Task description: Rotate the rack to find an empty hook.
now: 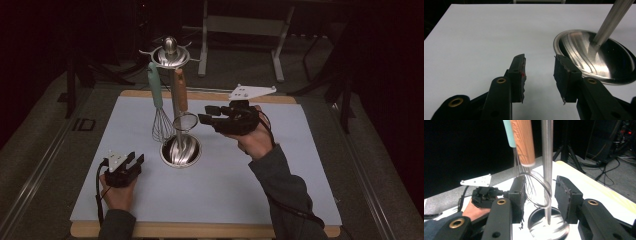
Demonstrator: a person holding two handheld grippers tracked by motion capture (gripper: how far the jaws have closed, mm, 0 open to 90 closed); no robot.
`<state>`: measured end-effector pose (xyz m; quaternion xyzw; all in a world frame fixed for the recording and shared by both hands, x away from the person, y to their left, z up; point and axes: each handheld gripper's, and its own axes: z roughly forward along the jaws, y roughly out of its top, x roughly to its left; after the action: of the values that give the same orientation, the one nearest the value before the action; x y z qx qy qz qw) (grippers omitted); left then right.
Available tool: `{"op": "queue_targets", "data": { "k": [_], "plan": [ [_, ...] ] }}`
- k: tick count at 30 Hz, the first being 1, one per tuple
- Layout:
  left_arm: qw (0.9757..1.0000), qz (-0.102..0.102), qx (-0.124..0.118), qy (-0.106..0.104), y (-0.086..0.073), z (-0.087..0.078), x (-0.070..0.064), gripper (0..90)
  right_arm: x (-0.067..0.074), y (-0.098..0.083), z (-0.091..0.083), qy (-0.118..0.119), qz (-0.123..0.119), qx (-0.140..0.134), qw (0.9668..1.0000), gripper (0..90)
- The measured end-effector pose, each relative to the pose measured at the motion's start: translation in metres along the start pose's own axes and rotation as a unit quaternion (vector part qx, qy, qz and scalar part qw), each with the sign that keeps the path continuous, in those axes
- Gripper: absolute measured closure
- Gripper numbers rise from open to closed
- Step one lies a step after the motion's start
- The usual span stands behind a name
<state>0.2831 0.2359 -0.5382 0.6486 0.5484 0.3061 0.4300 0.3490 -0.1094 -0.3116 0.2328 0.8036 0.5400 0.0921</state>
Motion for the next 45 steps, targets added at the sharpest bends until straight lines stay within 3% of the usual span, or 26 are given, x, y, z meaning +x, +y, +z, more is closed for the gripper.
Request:
{"op": "queue_targets", "data": {
  "k": [6, 13, 16, 18, 26, 31, 38, 42, 45],
  "plan": [
    [1.0, -0.001, -0.004, 0.002, 0.0, -0.001, 0.0, 62.9, -0.004, -0.009, -0.006, -0.023, 0.001, 0.007, 0.9997, 59.2],
    [0.9998, -0.002, -0.019, 0.0, 0.002, -0.006, -0.001, 73.0, -0.01, -0.028, -0.01, -0.063, -0.005, 0.03, 0.9975, 57.5],
    [0.9991, -0.02, -0.033, -0.017, 0.005, -0.011, 0.0, 81.4, -0.015, -0.038, -0.012, -0.064, 0.006, 0.037, 0.9972, 57.4],
    [0.9987, -0.017, -0.042, -0.021, 0.011, -0.016, -0.003, 88.4, -0.018, -0.044, -0.012, -0.065, 0.011, 0.042, 0.997, 57.1],
    [0.9949, -0.007, -0.087, -0.05, 0.034, -0.037, -0.015, 89.7, -0.027, -0.068, -0.022, -0.084, 0.025, 0.057, 0.9945, 55.9],
    [0.9888, -0.014, -0.13, -0.072, 0.054, -0.052, -0.02, 89.7, -0.031, -0.085, -0.032, -0.113, 0.025, 0.07, 0.9909, 55.6],
    [0.9763, -0.007, -0.193, -0.097, 0.09, -0.07, -0.033, 89.6, -0.038, -0.113, -0.042, -0.12, 0.05, 0.066, 0.9892, 54.1],
    [0.9711, 0.003, -0.215, -0.103, 0.109, -0.075, -0.04, 89.6, -0.04, -0.132, -0.044, -0.137, 0.071, 0.066, 0.9858, 53.9],
    [0.9672, 0.004, -0.231, -0.105, 0.12, -0.078, -0.042, 89.5, -0.039, -0.147, -0.041, -0.155, 0.07, 0.079, 0.9822, 53.9]
  ]
}}
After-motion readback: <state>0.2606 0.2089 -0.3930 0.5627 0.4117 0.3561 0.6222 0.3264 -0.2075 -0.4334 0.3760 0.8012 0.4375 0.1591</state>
